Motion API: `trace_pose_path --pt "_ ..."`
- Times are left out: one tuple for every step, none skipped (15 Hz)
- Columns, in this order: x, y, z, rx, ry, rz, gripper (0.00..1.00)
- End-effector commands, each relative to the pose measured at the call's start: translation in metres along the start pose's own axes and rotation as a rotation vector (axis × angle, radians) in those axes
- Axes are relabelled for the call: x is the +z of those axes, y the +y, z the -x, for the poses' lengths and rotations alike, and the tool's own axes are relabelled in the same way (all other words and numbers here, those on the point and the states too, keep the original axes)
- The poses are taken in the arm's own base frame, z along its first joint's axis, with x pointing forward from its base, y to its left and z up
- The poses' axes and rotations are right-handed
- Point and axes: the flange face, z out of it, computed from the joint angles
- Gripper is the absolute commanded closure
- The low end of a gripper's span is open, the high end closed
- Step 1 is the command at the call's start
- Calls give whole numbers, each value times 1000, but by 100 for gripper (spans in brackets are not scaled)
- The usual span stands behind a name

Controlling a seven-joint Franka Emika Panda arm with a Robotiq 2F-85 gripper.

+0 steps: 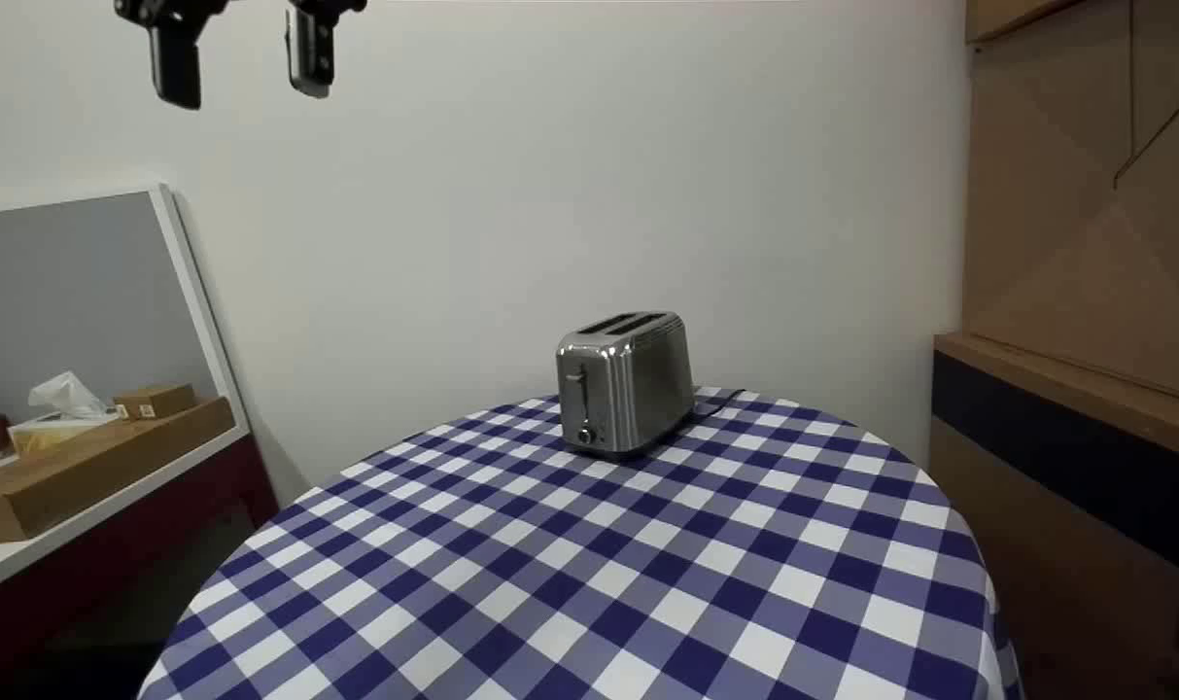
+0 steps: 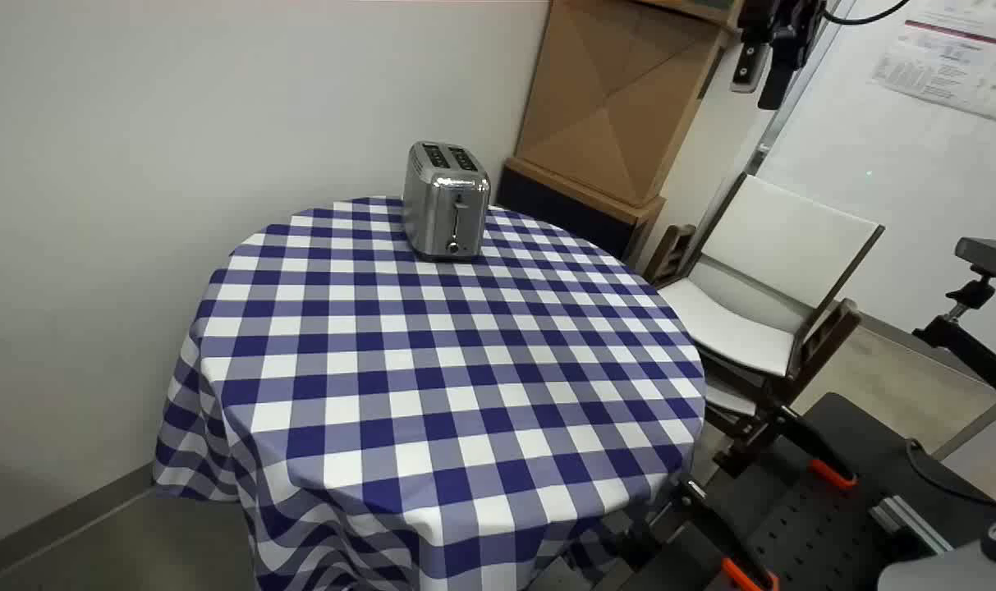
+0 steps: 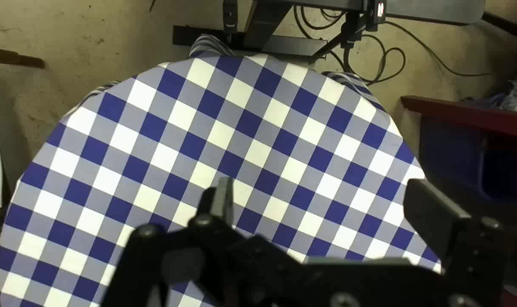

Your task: Push the lever on the toaster downwards.

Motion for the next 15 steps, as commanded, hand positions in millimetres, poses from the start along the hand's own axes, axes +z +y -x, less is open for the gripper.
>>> trace_pose_path --pt "-1 0 0 0 1 0 0" --pt "-1 0 0 0 1 0 0" --pt "-1 0 0 0 1 0 0" --pt "-1 0 0 0 1 0 0" --pt "-1 0 0 0 1 0 0" --pt "-1 0 0 0 1 0 0" --pt "-1 -1 -2 12 20 20 0" --pt "-1 -2 -8 7 51 49 0" --pt "0 -3 -18 -15 93 71 0" --pt "-1 -3 -30 -17 138 89 0" --pt "-2 -3 -39 -17 189 101 0" --pt "-3 -4 -51 -6 252 118 0" --pt "-2 -5 -62 -1 304 129 0" --pt "1 -5 -75 12 353 139 0" --pt "5 -6 -85 22 398 154 0"
